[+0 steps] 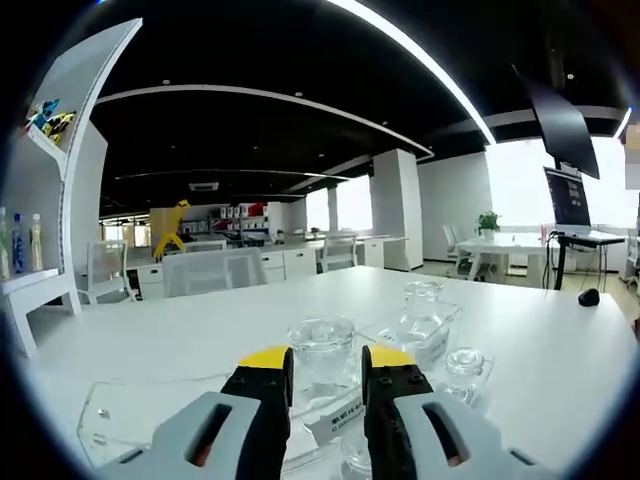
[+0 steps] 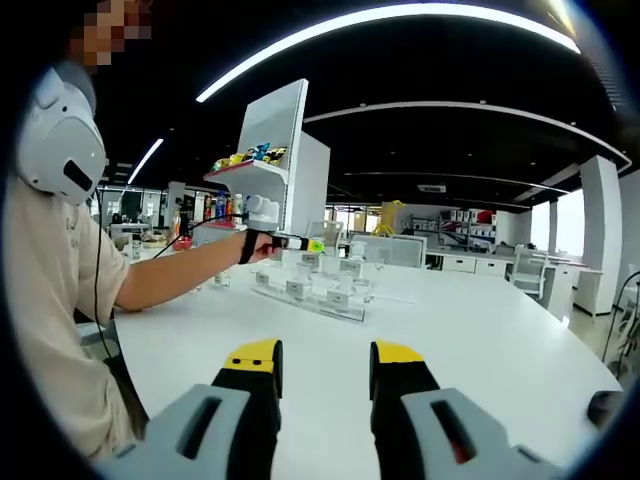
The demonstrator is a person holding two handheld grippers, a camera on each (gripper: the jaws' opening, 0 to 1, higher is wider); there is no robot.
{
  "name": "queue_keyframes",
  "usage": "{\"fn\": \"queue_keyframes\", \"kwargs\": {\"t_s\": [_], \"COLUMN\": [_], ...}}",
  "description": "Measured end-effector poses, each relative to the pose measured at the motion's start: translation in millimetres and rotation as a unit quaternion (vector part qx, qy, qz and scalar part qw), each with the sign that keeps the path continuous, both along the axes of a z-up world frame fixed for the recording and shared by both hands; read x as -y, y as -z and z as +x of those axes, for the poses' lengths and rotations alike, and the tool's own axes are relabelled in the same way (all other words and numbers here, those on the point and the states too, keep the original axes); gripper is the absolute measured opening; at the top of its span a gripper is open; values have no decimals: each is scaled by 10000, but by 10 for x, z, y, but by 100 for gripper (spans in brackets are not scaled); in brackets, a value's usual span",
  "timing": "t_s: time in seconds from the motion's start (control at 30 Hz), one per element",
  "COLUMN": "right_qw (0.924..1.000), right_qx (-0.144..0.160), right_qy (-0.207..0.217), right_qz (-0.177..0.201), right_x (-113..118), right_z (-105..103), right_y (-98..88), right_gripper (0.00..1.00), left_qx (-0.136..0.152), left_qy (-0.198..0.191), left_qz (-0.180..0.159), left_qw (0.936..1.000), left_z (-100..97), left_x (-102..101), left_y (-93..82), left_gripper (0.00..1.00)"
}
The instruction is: Identify the label on the chemical reagent bottle, grasp the chemical reagent bottle, and place it in the designated position on the reagent rack
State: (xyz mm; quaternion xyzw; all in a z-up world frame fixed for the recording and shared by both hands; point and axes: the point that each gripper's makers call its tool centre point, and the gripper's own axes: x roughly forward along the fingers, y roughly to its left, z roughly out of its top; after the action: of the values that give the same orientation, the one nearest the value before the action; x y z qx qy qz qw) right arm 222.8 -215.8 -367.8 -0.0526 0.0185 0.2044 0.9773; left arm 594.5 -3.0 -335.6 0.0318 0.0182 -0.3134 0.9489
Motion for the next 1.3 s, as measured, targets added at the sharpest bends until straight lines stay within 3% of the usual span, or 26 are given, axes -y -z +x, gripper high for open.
{"fn": "queue_keyframes", "kwargs": {"t_s": [0.4,0.67,0.9,1.0,1.07,1.13,1.3], "right_qw": [10000,9999,9997,9995,9994,9993,9993], "right_qx": [61,90,160,209,242,277,272], "right_qy": [-30,12,30,59,68,61,57], "right_qz": [30,127,191,225,245,261,269], "right_x": [-39,-26,9,21,20,10,-4], "right_z": [-14,-31,-80,-105,-122,-144,-197], "right_y": [-24,-37,-74,-111,-135,-154,-130], "right_gripper": [35,35,36,36,36,36,36], "left_qx": [20,68,288,381,246,280,387], "left_qy": [-45,166,236,435,820,857,898], "left_qz": [135,-73,23,0,-185,-287,-154], "left_qw": [9999,9998,9993,9983,9962,9955,9951], "left_z": [-68,-166,-309,-440,-554,-576,-659], "left_x": [-132,-122,-182,-170,-93,-107,-108], "left_y": [-106,-265,-477,-609,-640,-688,-757], "left_gripper": [31,33,33,33,34,34,34]}}
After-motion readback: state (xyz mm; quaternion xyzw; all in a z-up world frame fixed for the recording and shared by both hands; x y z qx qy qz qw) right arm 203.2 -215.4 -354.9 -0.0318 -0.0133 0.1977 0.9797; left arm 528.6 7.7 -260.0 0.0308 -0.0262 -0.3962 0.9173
